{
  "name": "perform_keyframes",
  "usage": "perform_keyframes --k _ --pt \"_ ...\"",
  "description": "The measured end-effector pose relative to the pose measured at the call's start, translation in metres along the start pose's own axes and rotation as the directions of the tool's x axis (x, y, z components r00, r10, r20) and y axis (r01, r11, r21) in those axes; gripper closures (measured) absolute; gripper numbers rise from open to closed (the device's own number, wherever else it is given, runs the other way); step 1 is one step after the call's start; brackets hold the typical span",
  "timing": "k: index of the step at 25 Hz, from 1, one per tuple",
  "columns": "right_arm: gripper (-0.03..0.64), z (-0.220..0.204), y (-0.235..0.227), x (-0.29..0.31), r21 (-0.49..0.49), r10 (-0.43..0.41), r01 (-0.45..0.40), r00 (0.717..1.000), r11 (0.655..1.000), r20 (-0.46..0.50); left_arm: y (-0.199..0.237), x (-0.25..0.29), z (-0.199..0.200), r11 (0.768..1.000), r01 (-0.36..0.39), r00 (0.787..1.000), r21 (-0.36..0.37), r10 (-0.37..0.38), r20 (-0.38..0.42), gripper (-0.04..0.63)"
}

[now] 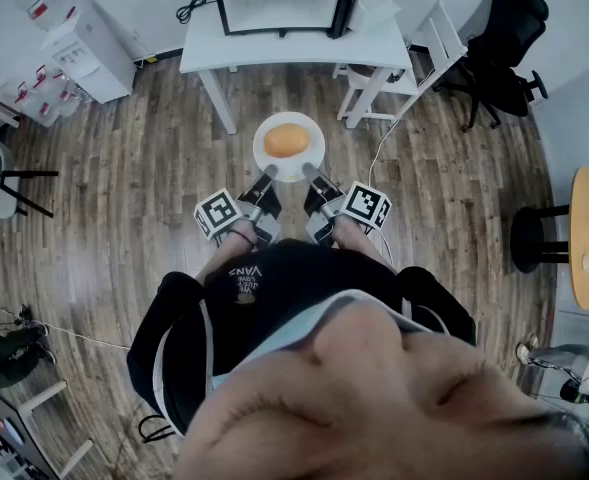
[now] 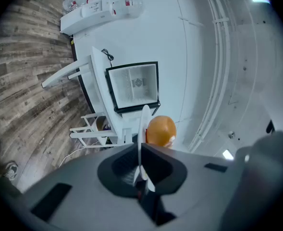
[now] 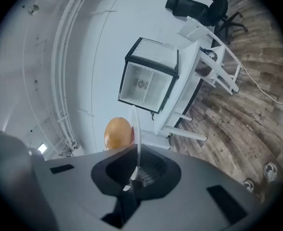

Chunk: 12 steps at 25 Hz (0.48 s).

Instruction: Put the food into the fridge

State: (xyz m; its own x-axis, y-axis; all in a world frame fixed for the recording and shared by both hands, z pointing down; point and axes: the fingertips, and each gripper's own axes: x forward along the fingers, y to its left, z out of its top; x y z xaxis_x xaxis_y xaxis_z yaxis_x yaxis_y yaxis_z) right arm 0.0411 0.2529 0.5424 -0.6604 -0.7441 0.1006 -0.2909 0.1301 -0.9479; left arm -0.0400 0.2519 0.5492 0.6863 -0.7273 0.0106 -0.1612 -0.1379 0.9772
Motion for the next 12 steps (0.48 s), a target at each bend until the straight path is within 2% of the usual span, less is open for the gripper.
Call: perform_keyframes --k 12 --pt "0.595 0.0049 -0.0039 0.0021 0.008 0.019 -0.019 1.000 1.000 0.010 0.0005 0.0050 0.0008 0.999 0.042 0.999 -0.010 -0.042 0.023 0.571"
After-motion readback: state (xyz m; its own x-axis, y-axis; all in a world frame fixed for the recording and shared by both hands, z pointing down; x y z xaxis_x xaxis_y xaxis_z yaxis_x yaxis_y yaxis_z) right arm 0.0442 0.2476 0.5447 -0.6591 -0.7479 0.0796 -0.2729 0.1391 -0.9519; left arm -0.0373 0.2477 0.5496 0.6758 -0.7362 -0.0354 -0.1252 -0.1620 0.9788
